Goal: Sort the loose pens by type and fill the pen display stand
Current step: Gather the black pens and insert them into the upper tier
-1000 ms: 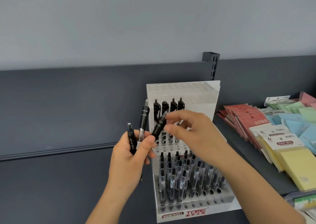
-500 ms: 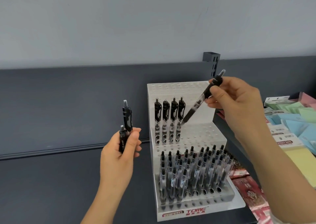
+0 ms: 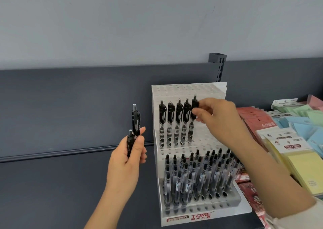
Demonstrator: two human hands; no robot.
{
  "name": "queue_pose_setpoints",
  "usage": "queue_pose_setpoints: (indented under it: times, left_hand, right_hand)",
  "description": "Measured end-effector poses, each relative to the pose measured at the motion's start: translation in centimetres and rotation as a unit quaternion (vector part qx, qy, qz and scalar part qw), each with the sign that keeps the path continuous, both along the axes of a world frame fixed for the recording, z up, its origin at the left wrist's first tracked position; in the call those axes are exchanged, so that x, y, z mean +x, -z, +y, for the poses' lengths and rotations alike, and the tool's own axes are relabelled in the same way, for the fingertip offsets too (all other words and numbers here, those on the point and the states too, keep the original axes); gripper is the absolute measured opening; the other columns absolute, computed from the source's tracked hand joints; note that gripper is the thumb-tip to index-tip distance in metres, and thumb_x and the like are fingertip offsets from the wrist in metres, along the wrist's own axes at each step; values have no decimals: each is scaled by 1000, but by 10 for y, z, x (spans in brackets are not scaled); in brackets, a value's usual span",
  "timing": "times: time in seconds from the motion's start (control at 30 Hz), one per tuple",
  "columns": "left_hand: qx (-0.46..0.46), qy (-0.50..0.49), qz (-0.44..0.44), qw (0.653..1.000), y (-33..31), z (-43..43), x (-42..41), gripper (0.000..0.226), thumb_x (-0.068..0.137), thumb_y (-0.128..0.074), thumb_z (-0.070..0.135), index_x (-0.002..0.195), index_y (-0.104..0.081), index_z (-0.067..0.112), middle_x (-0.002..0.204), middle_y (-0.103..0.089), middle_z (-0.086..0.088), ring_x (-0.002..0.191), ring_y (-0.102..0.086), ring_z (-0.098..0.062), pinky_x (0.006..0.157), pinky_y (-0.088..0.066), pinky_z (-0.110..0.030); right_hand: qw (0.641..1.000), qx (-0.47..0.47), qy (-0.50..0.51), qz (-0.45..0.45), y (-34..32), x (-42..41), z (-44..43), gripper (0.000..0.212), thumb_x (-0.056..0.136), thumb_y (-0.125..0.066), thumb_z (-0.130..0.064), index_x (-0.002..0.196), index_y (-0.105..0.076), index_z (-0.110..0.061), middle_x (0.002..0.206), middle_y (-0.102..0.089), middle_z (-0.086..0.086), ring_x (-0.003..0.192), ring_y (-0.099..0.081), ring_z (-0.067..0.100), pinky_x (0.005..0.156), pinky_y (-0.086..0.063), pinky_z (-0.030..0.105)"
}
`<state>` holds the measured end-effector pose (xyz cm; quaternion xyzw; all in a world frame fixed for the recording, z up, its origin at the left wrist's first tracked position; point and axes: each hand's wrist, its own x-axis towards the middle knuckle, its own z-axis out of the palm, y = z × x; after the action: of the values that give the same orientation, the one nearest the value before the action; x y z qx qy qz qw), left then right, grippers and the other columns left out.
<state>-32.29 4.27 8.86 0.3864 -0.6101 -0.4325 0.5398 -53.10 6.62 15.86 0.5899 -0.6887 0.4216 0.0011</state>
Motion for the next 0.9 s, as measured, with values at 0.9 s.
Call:
queue_pose_setpoints:
  times: [0.9]
  left_hand:
    - [-52, 40, -60, 996, -15, 7, -10, 17, 84, -53, 31, 93, -56, 45, 85, -62, -4, 61, -55, 1, 62, -46, -10]
  right_hand:
    - [995, -89, 18, -41, 4, 11, 20, 11, 83, -65, -37, 87, -65, -27, 74, -57, -11, 66, -52, 4, 60, -39, 10]
